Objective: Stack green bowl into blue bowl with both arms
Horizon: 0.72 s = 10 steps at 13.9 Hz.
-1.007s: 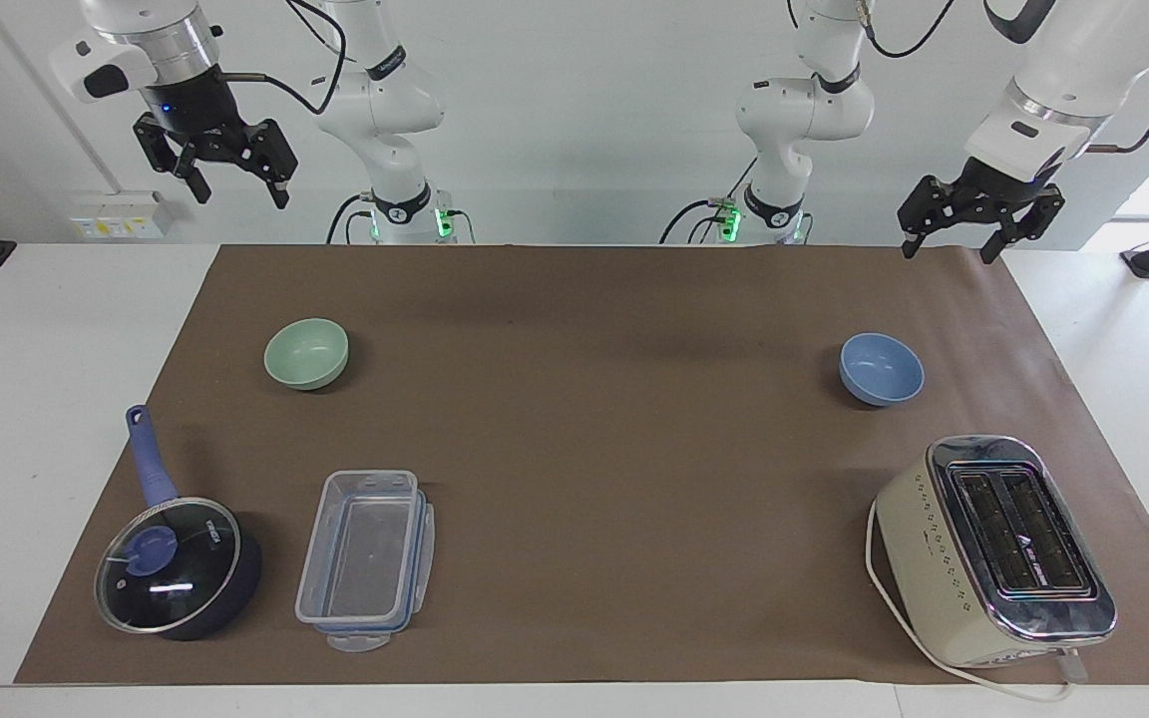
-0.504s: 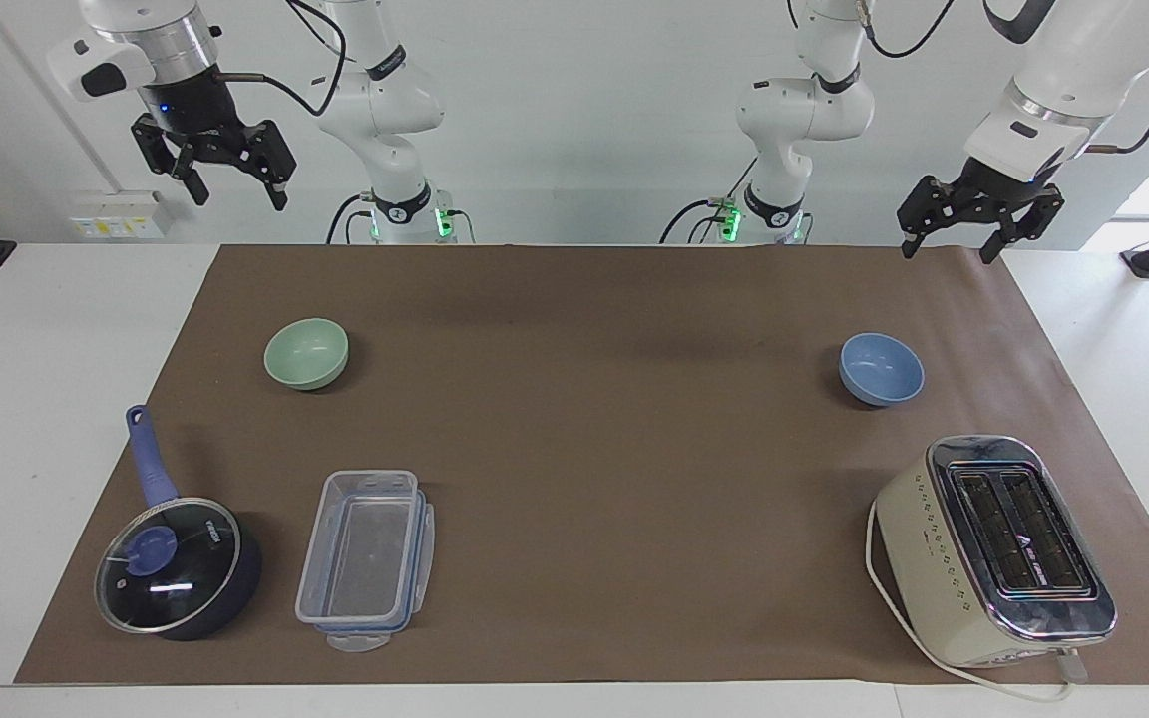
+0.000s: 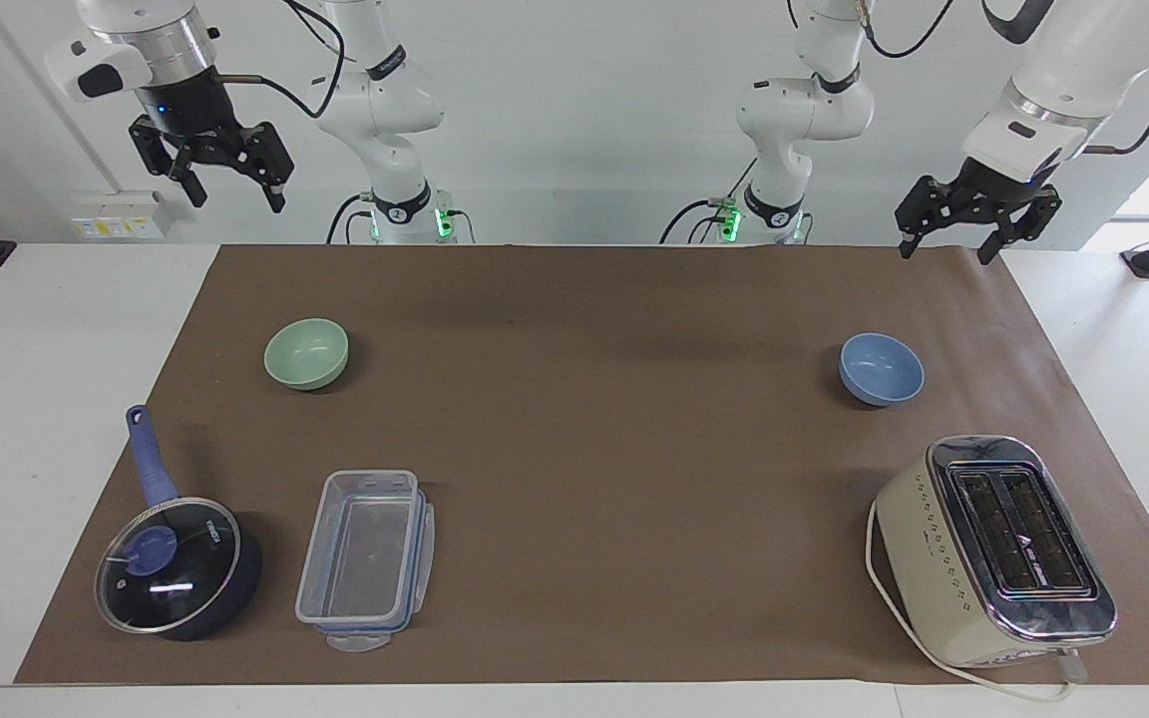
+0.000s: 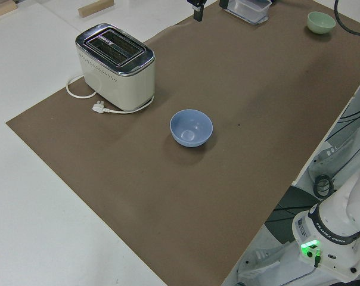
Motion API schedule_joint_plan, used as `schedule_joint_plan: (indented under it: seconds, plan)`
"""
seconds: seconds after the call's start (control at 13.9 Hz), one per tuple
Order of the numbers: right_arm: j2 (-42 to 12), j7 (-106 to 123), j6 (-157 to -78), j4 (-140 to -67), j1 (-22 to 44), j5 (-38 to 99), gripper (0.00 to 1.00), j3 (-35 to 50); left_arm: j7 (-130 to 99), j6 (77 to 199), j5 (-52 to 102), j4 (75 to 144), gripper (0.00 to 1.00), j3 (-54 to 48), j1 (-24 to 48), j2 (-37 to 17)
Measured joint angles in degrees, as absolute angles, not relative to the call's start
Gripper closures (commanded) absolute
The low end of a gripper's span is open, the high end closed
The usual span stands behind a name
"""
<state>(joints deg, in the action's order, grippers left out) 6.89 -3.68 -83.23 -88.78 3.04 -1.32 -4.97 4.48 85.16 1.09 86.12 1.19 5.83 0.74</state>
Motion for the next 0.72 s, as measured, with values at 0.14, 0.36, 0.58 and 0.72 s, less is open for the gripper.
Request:
schedule_joint_plan:
  seconds: [0.14,0.36,0.58,0.72]
  plan:
    - [6.9,-3.7,-83.2,-88.8,3.0,-1.3,0.00,-5.0,4.5,85.8,1.3,86.7,0.00,1.2,5.8,0.9]
    - [6.9,-3.7,-83.2,-88.8,3.0,-1.3,0.00,-5.0,7.1,88.8,1.3,91.0,0.00,1.6,4.3,2.7]
    - [6.9,-3.7,-83.2,-88.8,2.9,-1.3,0.00,-5.0,12.8,94.4,1.3,100.0,0.00,1.9,-0.3,6.1]
    - [6.9,-3.7,-83.2,-88.8,2.9,-1.3,0.00,-5.0,16.0,98.4,1.4,105.7,0.00,2.1,-3.1,7.8]
